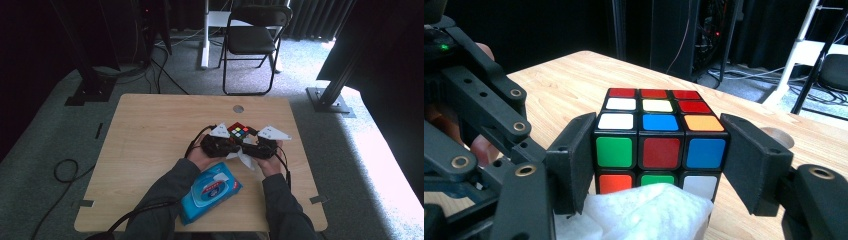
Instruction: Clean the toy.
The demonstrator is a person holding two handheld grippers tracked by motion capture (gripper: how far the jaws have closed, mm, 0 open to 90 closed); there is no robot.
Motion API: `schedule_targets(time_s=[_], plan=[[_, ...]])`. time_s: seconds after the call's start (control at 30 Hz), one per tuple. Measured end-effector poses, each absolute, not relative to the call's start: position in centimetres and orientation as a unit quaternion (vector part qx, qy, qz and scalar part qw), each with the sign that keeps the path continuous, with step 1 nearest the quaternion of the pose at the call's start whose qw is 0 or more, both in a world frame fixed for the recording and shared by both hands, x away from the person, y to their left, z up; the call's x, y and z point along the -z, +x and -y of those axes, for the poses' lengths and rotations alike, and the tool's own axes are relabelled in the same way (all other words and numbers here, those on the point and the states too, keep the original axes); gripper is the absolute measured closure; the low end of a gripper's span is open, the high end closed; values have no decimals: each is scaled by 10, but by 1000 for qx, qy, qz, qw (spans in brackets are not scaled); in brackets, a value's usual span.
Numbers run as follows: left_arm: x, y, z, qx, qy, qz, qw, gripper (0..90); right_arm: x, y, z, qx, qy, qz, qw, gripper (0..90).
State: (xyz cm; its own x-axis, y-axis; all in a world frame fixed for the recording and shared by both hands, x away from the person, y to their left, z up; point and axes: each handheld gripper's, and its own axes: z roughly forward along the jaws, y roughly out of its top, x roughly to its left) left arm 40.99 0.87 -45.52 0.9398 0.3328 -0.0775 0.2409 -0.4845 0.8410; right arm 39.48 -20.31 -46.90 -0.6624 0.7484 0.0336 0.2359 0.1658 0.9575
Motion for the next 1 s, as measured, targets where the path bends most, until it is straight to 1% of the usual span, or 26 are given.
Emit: schedule_targets(time_s=[0.3, 0.67, 1.0], plan=[[461, 414, -15, -46, 857, -184, 479, 843, 470, 395, 204, -550, 340, -726, 233, 343], [468, 414, -20, -49, 867, -189, 459, 843, 468, 396, 207, -555, 344, -719, 240, 343], [468, 416, -40, -62, 862, -206, 460, 843, 471, 397, 214, -548, 354, -718, 246, 343]])
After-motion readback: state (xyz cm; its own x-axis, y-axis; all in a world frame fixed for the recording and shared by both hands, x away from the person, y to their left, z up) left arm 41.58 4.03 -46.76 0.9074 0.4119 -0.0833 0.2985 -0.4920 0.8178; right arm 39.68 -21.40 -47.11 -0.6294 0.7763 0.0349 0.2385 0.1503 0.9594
